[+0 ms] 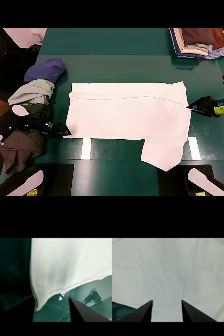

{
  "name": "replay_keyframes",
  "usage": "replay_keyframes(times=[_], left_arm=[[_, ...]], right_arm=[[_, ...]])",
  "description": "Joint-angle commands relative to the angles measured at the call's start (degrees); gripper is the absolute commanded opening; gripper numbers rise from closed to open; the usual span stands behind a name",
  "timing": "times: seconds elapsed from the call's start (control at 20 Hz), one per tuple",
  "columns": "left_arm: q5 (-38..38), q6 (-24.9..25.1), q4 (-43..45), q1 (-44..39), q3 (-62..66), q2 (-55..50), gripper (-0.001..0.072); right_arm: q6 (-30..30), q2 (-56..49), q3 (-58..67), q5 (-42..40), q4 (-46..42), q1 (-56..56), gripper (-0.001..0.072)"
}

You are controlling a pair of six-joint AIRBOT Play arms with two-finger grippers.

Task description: Fold the shirts.

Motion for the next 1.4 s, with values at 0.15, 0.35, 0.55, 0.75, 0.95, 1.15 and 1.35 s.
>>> replay_keyframes(times=[0.15,0.35,0.55,0.75,0.95,1.15,1.35], left_arm=[[4.9,-2.7,0.7,-2.0,0.6,0.1,0.0024],[4.2,-2.4,0.3,-2.0,5.4,0.5,0.0024],[4.2,-1.6,-0.6,-2.0,6.6,0.8,0.0024],[4.3,-1.6,-0.6,-2.0,6.6,0.8,0.0024],[4.3,-1.6,-0.6,-2.0,6.6,0.8,0.0024],[4.3,-1.6,-0.7,-2.0,6.6,0.8,0.0024],[2.8,-1.5,-0.3,-2.0,6.9,1.0,0.0023]], right_arm=[[1.3,0.0,-0.1,4.3,-8.4,-1.8,0.0406],[4.6,0.1,-4.5,7.8,-18.0,-5.9,0.0410],[4.6,0.1,-16.5,6.4,-18.1,-8.3,0.0412],[4.6,0.1,-22.5,4.3,-18.1,-8.3,0.0411],[5.5,0.0,-23.5,3.0,-20.1,-7.7,0.0409],[5.6,0.0,-24.9,0.9,-19.8,-0.2,0.0336],[5.6,0.1,-23.0,0.7,-19.9,6.8,0.0023]])
